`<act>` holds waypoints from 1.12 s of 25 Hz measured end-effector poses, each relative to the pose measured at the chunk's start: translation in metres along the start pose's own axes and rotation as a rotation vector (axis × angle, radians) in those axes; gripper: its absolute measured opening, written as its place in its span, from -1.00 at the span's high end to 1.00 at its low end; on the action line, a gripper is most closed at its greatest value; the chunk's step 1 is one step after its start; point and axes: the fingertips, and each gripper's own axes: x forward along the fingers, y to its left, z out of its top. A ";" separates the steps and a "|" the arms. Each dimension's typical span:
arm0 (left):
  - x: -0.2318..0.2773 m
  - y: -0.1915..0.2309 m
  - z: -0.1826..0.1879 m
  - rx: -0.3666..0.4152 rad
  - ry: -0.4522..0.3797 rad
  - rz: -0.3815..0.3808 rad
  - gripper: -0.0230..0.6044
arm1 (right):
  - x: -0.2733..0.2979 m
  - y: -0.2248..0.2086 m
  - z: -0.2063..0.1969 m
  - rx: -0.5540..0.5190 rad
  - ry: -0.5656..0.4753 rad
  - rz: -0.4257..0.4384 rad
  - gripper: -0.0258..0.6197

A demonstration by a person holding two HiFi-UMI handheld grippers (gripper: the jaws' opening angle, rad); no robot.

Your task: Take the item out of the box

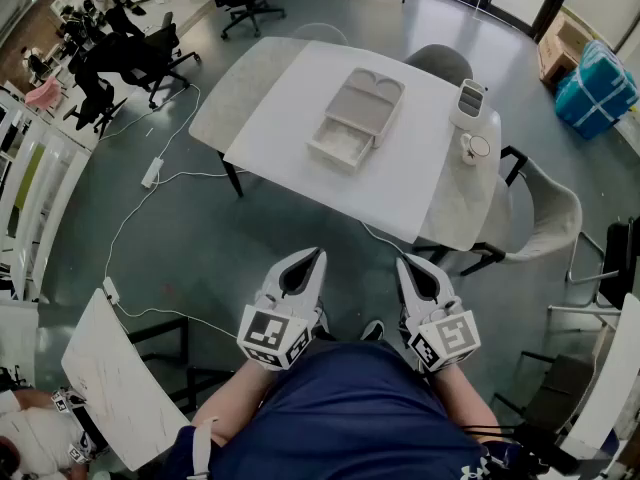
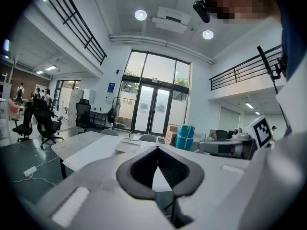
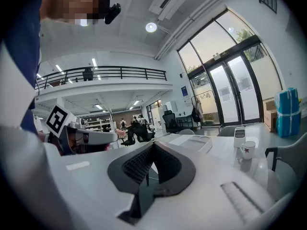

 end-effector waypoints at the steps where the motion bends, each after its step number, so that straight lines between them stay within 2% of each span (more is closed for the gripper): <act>1: -0.001 0.006 0.000 0.003 0.003 0.007 0.92 | 0.004 0.002 0.001 -0.002 -0.002 0.000 0.92; 12: -0.004 0.037 0.007 -0.004 -0.008 0.006 0.92 | 0.028 0.011 0.009 0.000 -0.024 -0.020 0.92; 17: -0.017 0.062 0.006 -0.010 -0.024 -0.006 0.92 | 0.040 0.012 0.007 0.014 -0.035 -0.112 0.91; 22: -0.037 0.095 -0.001 0.061 -0.014 -0.021 0.92 | 0.055 0.026 0.003 0.011 -0.033 -0.183 0.91; 28: -0.044 0.127 -0.004 -0.004 -0.003 -0.015 0.92 | 0.067 0.024 0.003 0.009 0.007 -0.254 0.91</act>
